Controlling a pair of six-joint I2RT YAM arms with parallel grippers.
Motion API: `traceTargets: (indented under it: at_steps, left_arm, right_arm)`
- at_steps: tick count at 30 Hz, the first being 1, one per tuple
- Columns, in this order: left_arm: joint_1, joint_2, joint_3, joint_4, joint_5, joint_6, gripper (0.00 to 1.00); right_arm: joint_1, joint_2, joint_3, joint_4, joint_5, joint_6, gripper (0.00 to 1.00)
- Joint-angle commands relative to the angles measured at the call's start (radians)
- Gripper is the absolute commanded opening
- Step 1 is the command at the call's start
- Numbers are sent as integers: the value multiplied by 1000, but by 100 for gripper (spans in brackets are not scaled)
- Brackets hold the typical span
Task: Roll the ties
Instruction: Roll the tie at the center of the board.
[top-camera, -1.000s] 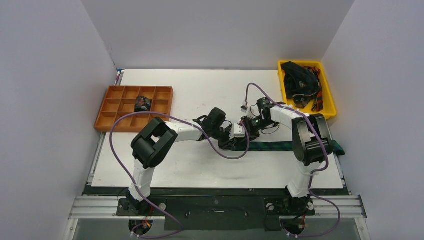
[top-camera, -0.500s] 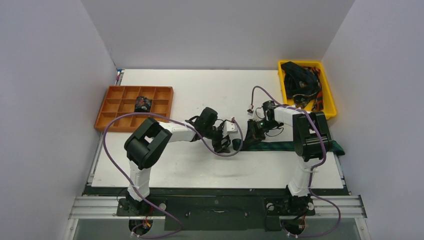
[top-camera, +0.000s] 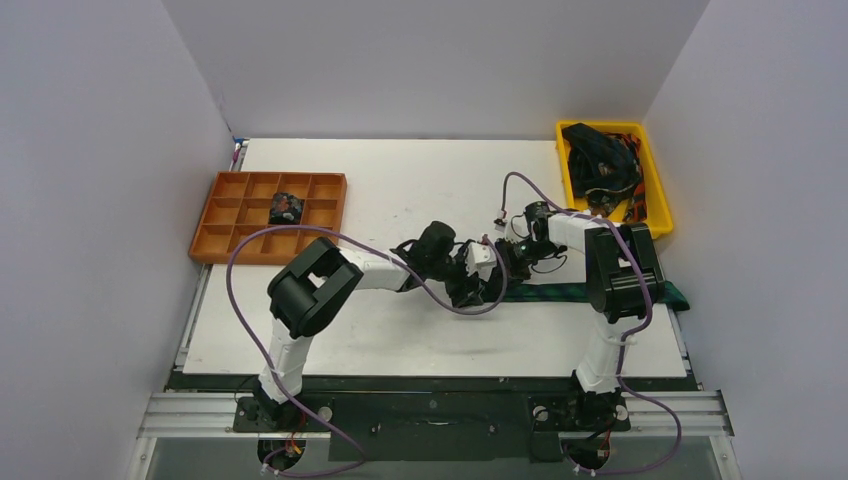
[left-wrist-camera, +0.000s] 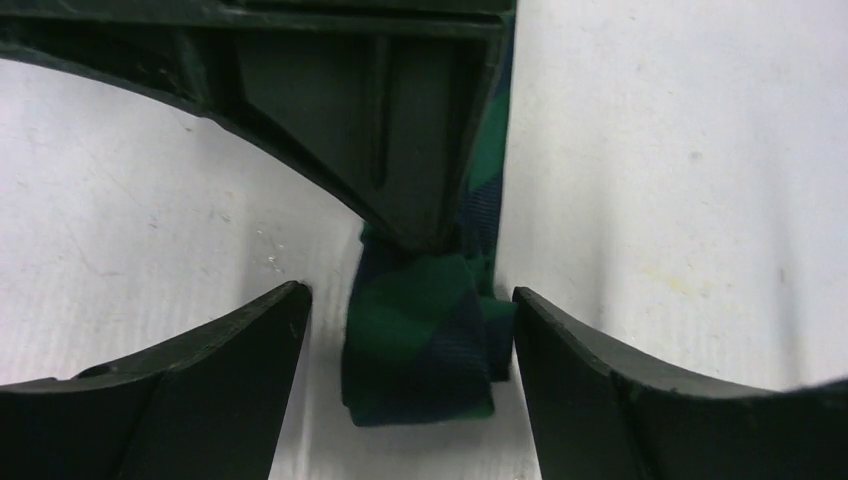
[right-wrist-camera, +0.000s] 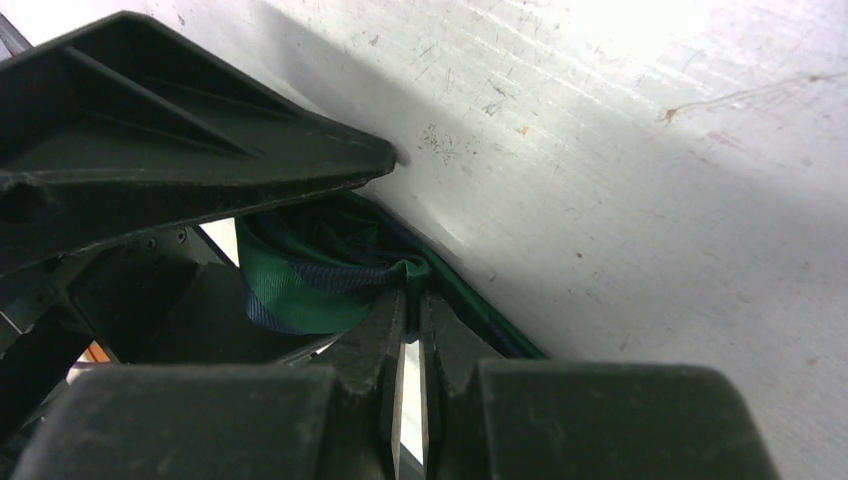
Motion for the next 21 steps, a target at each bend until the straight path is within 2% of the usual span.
traceTargets:
  at_steps: [1,2,3,5,7,9,12,17,21]
  left_arm:
    - [3,51,46,21,-36,-32,63]
    - [4,54,49,13,-36,-25,58]
    - [6,57,49,-7,-37,-13,47]
    - [16,48,30,-31,-26,9,36]
    - [29,22,-14,-52,-13,46,28]
    - [38,-5,-52,-85,-7,101,26]
    - [42,-40,-90,-119,-2,136,27]
    - [55,-77,-124,-107,6,132,55]
    - [68,-106,-163,-40,36,120,59]
  right_arm:
    - [9,-34,-10,14,17,-28,0]
    - [9,-46,-8,15,12,-25,0]
    - [10,-52,-6,14,-5,-17,0]
    - [10,-76,-7,10,-30,-2,0]
    - [8,-100,-11,-1,-36,7,0]
    - [4,-112,-20,-14,-16,7,0]
    - [10,-83,-28,-16,59,-8,0]
    - [44,1,-18,10,141,-20,0]
    - [58,47,-6,27,189,-18,0]
